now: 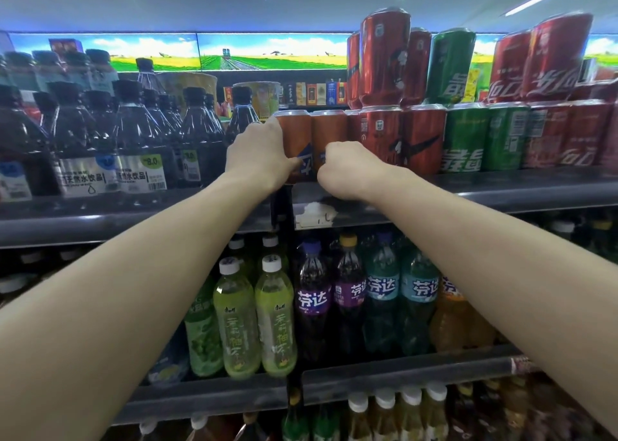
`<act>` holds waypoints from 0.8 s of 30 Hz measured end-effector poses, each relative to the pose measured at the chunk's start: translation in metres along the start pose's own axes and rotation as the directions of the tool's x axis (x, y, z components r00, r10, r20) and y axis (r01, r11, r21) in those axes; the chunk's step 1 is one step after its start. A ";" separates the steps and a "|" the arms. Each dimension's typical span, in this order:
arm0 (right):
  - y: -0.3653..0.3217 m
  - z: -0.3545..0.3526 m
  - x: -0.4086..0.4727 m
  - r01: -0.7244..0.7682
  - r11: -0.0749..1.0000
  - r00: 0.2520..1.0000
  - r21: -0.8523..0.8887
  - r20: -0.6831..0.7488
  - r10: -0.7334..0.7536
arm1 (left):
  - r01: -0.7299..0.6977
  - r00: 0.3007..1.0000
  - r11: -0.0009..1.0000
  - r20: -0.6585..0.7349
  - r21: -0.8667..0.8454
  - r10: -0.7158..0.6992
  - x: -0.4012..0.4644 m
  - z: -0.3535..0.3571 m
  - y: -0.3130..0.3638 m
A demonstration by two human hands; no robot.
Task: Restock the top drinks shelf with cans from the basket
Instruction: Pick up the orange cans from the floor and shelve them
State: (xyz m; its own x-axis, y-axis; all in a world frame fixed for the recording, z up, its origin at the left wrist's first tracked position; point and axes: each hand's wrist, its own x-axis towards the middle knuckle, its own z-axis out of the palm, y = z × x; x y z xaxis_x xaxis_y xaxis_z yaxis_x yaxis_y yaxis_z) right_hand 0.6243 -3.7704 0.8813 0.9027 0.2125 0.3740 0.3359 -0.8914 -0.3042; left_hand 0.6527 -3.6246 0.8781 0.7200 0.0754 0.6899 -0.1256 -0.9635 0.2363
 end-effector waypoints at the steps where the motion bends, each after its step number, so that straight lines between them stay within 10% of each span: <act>1: 0.000 0.000 0.000 0.001 1.000 1.000 0.000 0.004 -0.001 | 0.005 1.000 1.000 -0.001 0.008 -0.005 0.001 0.001 0.000; 24: 0.007 0.001 -0.013 0.068 0.993 0.979 0.096 -0.200 -0.047 | -0.177 0.984 0.984 -0.020 0.005 0.177 -0.010 -0.025 -0.010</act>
State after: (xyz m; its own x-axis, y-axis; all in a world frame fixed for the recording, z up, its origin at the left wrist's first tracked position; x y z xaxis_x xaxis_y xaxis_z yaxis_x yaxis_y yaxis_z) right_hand 0.6150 -3.7791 0.8733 0.8139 0.1701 0.5556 0.4203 -0.8325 -0.3608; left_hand 0.6294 -3.6094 0.8860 0.6726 -0.0916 0.7343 -0.2475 -0.9630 0.1066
